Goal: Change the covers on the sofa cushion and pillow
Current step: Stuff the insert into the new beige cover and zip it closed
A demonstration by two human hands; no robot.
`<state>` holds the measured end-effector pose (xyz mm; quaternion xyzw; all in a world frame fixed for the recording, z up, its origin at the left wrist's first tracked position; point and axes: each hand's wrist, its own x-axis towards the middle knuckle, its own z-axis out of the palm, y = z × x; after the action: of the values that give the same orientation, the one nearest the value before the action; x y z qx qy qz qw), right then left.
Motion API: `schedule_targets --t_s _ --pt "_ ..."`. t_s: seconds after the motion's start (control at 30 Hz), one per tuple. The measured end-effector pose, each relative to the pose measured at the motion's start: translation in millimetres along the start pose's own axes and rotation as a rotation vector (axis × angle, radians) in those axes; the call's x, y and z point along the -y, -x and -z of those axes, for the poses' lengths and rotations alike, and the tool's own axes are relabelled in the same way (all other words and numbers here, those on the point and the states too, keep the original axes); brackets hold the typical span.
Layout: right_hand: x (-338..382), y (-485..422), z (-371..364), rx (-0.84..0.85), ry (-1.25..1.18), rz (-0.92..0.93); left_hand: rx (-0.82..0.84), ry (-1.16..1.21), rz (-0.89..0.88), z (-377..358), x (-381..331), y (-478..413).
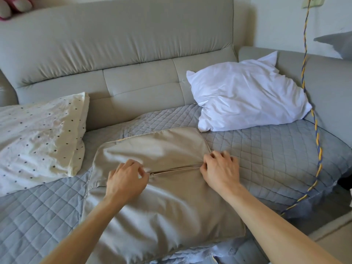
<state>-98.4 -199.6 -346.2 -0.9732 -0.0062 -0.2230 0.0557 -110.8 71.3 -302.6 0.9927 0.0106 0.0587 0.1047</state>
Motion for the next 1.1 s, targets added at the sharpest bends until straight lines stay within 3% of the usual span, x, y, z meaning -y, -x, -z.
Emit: schedule_targets --t_s 0.23,0.43,0.5,0.63,0.8,0.93,1.1 --pt "18.1 4.3 4.3 0.071 0.215 0.002 -0.134 -0.21 0.22 24.6 121.8 29.5" --pt "31.9 3.7 12.0 0.236 0.235 -0.111 -0.049 -0.086 0.293 16.6 112.2 37.1" --pt "26.6 -1.4 15.2 0.29 0.078 -0.176 0.015 0.111 0.35 19.1 120.3 33.2" --pt "18.4 -33.1 20.1 0.326 -0.474 -0.414 0.097 0.571 0.423 33.2 129.9 6.2" --pt "28.0 -76.3 3.4 0.412 -0.526 -0.47 0.059 0.688 0.446 28.6 127.1 -36.4" --pt "31.4 -95.7 -0.6 0.282 -0.671 -0.479 -0.13 0.898 0.458 25.2 127.4 -54.7" --pt "32.2 -121.8 -2.1 -0.147 -0.784 -0.318 -0.52 0.835 0.28 27.8 125.4 -79.3"
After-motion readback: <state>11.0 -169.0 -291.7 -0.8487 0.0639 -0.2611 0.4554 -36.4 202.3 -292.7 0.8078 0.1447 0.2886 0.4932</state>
